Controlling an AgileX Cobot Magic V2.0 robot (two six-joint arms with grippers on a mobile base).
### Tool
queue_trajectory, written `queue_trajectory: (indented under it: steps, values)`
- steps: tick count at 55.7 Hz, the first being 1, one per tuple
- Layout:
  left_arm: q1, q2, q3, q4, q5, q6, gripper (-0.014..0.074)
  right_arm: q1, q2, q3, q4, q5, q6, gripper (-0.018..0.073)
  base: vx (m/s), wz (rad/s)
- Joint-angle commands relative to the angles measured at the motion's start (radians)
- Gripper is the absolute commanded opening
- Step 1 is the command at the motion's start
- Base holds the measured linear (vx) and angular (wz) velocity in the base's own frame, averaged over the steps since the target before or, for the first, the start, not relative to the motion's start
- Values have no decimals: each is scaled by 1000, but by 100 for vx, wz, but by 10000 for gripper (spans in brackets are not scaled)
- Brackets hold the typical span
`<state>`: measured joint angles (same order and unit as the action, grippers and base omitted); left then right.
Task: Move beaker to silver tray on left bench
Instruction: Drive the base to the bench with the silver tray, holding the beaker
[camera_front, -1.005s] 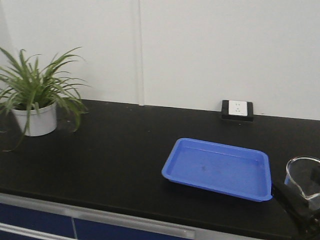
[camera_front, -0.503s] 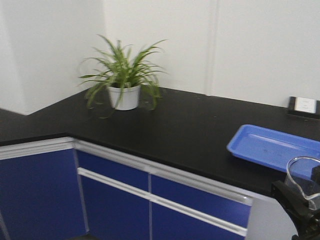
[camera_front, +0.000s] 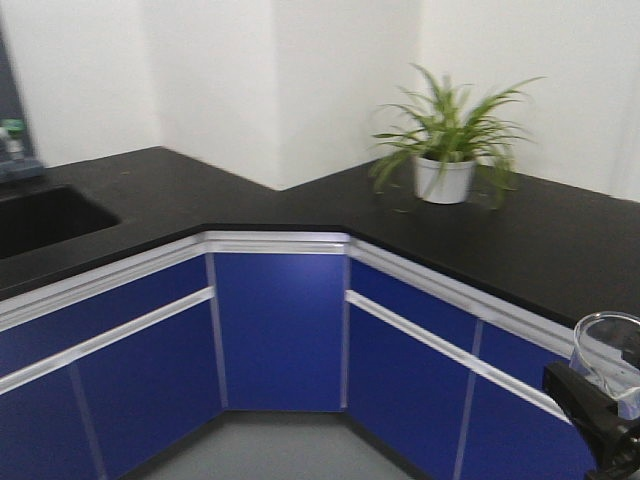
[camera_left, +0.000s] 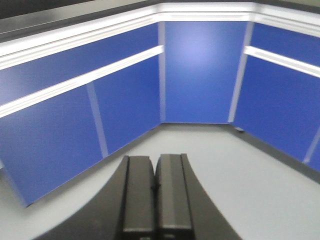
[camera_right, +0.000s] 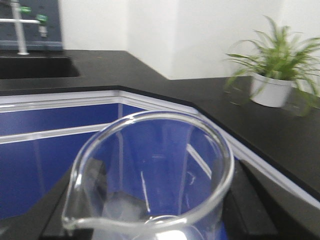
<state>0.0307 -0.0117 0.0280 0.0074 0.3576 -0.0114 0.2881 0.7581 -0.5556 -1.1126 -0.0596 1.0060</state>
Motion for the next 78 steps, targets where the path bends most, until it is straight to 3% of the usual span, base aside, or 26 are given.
queue_trajectory:
  steps: [1, 41, 78]
  values:
    - [-5, -16, 28, -7, -77, -6, 1, -3, -10, -30, -4, -34, -1, -6, -21, 66]
    - [-5, -16, 28, -7, -77, -6, 1, -3, -10, -30, -4, -34, -1, -6, -9, 83]
    - [-5, -16, 28, -7, -77, -6, 1, -3, -10, -30, -4, -33, -1, -6, 18, 66]
